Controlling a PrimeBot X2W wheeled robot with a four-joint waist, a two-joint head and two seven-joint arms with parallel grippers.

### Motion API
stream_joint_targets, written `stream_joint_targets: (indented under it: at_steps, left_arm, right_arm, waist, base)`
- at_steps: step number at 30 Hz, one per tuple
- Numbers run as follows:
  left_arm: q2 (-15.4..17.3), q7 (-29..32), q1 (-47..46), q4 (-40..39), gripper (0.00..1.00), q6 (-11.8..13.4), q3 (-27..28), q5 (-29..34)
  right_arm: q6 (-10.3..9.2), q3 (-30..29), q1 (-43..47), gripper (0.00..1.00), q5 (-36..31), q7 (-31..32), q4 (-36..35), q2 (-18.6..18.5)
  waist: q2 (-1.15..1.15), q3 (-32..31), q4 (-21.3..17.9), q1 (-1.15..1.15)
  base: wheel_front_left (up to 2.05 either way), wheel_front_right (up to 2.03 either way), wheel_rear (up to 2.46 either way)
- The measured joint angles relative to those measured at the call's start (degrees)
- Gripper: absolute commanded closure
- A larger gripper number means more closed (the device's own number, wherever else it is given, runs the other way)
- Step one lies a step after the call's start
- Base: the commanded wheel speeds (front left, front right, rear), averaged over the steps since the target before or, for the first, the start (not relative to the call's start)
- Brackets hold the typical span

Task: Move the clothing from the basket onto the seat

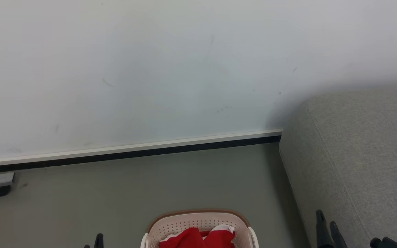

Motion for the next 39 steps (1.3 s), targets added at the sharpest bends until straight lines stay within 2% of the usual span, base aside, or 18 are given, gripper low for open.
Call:
stream_joint_targets:
  at_steps: [2, 16, 39]
  left_arm:
    - [0.0, -0.5, 0.0, 0.0, 0.00, 0.0, -0.1, 1.9]
    - [0.5, -2.5, -0.2, -0.3, 0.00, 1.6, -0.5, 16.6]
    - [0.4, -5.3, 0.3, -0.4, 0.00, 4.4, -0.1, 30.4]
  right_arm:
    - [0.00, 0.4, -0.1, 0.00, -3.2, 0.7, 0.0, 0.0]
    - [0.00, 1.2, 0.0, 0.00, -13.8, -0.1, -1.5, 0.0]
    - [0.01, 1.8, -0.2, 0.00, -27.5, -2.2, -2.2, 0.0]
  waist:
    - [0.00, -0.1, 0.1, 0.00]
    - [0.00, -0.6, 0.2, 0.00]
    - [0.00, -1.7, -0.3, 0.00]
  base:
    - [0.00, 0.00, 0.00]
    - [0.00, 0.00, 0.00]
    - [0.00, 0.00, 0.00]
